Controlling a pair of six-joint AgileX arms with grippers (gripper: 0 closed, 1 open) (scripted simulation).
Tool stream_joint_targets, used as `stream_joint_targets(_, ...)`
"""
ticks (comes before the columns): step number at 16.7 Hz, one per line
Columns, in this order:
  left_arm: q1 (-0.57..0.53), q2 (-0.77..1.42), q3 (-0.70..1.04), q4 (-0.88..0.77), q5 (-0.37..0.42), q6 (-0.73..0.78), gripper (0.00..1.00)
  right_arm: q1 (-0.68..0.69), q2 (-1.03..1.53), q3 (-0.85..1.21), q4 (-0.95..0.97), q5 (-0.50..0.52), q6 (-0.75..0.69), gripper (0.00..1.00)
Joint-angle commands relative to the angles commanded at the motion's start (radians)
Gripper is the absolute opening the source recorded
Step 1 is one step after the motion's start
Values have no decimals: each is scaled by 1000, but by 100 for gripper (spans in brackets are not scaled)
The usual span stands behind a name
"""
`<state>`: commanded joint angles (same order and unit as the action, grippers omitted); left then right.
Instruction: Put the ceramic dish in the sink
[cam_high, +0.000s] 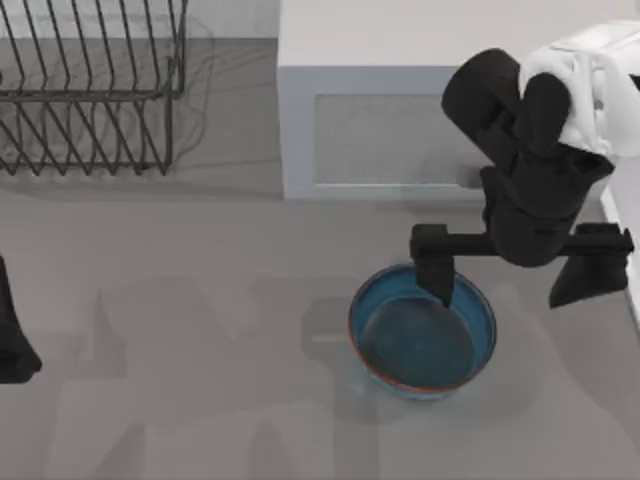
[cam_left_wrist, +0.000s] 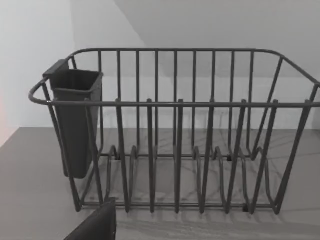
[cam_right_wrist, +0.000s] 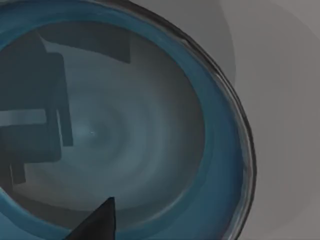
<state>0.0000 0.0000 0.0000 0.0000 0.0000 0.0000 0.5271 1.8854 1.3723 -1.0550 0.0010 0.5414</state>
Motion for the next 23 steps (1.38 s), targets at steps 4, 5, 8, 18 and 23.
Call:
stream_joint_targets(4, 0, 0, 0, 0, 0, 0, 100, 3, 53, -120, 176, 0, 4, 100)
stream_joint_targets(5, 0, 0, 0, 0, 0, 0, 100, 3, 60, -137, 196, 0, 5, 100)
stream_joint_targets(8, 0, 0, 0, 0, 0, 0, 100, 3, 63, -147, 207, 0, 5, 100)
stream_joint_targets(18, 0, 0, 0, 0, 0, 0, 100, 3, 63, -147, 207, 0, 5, 40)
stream_joint_targets(23, 0, 0, 0, 0, 0, 0, 100, 3, 63, -147, 207, 0, 5, 2)
